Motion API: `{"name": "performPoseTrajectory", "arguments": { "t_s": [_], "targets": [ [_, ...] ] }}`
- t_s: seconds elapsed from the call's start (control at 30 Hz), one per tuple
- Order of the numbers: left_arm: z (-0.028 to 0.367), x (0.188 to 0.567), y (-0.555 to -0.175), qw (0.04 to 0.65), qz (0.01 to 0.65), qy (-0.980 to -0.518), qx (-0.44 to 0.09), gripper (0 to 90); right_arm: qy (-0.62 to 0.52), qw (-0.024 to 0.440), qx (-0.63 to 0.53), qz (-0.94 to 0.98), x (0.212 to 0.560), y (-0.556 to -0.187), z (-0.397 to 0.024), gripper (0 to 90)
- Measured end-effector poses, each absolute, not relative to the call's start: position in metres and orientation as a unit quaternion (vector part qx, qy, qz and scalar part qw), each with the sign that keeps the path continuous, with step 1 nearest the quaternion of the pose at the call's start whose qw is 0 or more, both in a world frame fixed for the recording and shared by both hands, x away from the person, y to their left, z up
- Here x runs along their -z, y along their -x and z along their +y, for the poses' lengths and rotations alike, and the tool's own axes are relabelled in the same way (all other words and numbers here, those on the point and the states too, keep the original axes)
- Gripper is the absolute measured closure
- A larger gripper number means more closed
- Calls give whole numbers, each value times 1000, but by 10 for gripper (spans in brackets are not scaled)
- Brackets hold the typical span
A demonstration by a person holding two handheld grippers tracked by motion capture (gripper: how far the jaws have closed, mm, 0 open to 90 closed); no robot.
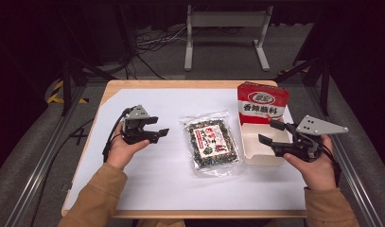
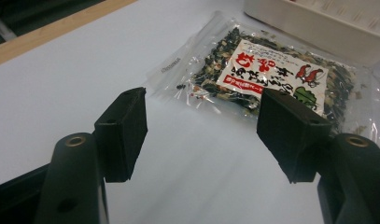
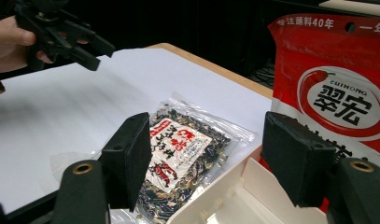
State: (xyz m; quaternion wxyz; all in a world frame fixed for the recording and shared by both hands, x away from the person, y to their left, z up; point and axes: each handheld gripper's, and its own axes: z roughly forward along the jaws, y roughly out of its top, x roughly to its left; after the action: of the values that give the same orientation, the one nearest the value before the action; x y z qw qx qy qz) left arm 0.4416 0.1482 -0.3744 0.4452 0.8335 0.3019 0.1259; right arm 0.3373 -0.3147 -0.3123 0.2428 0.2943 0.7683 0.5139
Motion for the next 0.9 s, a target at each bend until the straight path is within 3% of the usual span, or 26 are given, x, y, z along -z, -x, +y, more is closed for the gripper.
{"name": "performPoseTrajectory", "arguments": {
  "t_s": [0.13,0.4,0.9],
  "targets": [
    [144,377,-456,464,318,-820,-102,329,-287,243,-515,771,312,-335,-311,326],
    [128,382,-476,446,354,-814,-112,332,-269,235,-511,782,315,-329,-306,314],
    [105,412,-492,410,401,-817,-62,366,-230,217,-518,795,324,-325,-296,296]
  ]
}}
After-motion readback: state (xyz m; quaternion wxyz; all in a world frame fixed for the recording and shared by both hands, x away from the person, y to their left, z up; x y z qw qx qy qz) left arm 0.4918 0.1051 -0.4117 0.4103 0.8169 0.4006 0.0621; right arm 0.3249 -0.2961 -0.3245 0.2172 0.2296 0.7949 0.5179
